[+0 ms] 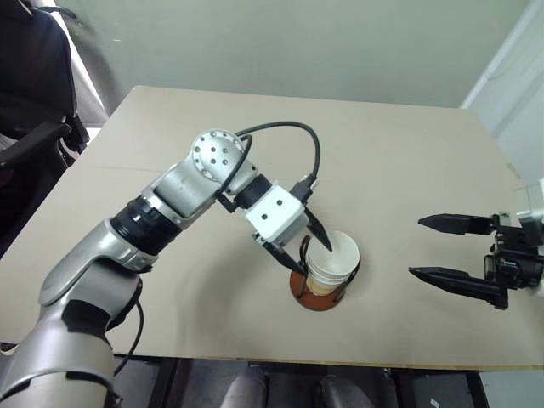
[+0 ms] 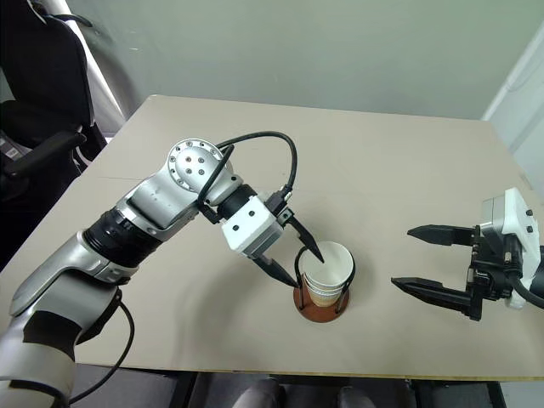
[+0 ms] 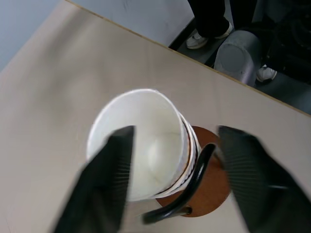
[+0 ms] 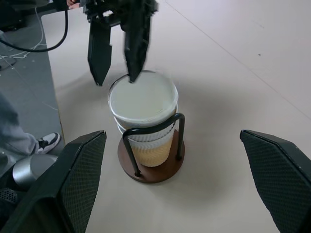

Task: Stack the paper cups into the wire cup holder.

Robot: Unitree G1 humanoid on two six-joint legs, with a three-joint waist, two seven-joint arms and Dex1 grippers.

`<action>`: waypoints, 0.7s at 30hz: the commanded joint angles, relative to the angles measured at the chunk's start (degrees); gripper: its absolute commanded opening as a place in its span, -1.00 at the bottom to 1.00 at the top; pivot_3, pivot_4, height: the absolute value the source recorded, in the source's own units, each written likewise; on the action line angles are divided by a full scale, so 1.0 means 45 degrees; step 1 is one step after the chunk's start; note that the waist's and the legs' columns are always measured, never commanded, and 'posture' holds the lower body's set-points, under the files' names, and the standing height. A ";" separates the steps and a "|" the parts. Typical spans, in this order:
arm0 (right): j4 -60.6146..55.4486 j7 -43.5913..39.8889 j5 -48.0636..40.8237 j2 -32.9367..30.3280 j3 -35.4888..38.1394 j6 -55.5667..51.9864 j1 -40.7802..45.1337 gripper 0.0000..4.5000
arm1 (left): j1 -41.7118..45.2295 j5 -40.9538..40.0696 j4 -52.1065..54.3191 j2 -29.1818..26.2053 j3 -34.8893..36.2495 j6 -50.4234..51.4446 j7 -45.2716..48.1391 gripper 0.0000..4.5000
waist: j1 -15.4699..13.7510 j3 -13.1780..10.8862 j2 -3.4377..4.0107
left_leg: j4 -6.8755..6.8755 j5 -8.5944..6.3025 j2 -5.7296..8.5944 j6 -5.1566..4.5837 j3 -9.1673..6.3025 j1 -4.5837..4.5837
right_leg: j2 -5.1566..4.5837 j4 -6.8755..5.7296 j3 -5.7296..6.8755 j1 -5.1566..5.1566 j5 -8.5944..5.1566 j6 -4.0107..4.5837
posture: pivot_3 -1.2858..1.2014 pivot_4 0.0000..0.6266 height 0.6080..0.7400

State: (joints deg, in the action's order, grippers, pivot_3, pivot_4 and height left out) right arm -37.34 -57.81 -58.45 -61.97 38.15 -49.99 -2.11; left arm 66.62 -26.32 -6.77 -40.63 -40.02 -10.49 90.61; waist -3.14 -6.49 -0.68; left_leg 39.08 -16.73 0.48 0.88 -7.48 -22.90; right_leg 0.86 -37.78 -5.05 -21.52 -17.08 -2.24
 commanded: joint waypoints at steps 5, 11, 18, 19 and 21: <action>0.0037 -0.0227 -0.0054 -0.0179 0.0501 0.0320 0.0022 1.00 | 0.0651 0.0117 -0.0672 0.0498 0.1203 0.0312 0.0419 0.98 | -0.0005 0.0000 0.0000 | 0.0001 0.0000 0.0000 0.0000 0.0000 -0.0003 | 0.0000 -0.0001 0.0001 -0.0001 0.0000 0.0000 | 0.03 -0.52 1.00; 0.0430 -0.1008 0.0228 -0.0489 -0.0150 0.0668 0.0170 1.00 | 0.0264 0.0473 -0.2108 -0.0506 0.3554 0.1365 0.0299 0.98 | 0.0011 0.0000 0.0002 | -0.0010 0.0000 -0.0002 0.0000 0.0001 -0.0002 | 0.0005 0.0000 0.0001 -0.0010 0.0000 0.0000 | 0.03 -0.52 1.00; 0.1758 -0.2998 0.1285 -0.1392 -0.0681 0.1419 0.0128 1.00 | -0.2003 0.0954 -0.2579 -0.3434 0.6118 0.3132 -0.0253 0.98 | 0.0283 0.0011 0.0024 | -0.0054 0.0003 -0.0015 0.0006 -0.0005 -0.0009 | 0.0021 -0.0001 -0.0015 -0.0031 -0.0001 0.0000 | 0.03 -0.52 1.00; 0.2026 -0.3143 0.1393 -0.1509 -0.0937 0.1550 0.0387 1.00 | -0.2525 0.0904 -0.2325 -0.3794 0.6502 0.3449 -0.0387 0.98 | 0.0264 0.0011 0.0025 | -0.0052 0.0003 -0.0008 0.0005 -0.0006 -0.0012 | 0.0011 0.0002 -0.0011 -0.0028 -0.0001 0.0000 | 0.03 -0.52 1.00; 0.2473 -0.3433 0.1559 -0.1633 -0.1437 0.1794 0.0883 1.00 | -0.3552 0.0571 -0.1573 -0.4327 0.7319 0.4262 -0.0759 0.98 | 0.0271 0.0010 0.0022 | -0.0055 0.0002 0.0000 0.0004 -0.0008 -0.0015 | 0.0000 0.0025 -0.0012 -0.0029 -0.0001 0.0000 | 0.03 -0.52 1.00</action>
State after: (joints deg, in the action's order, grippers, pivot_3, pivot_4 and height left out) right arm -27.23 -71.73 -52.00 -68.33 32.18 -43.55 0.49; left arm 51.64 -22.37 -17.71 -58.65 -11.09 6.17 88.45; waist -1.92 -6.45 -0.58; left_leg 38.84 -16.72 0.48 0.90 -7.51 -22.97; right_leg 0.88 -37.64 -5.09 -21.65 -17.08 -2.24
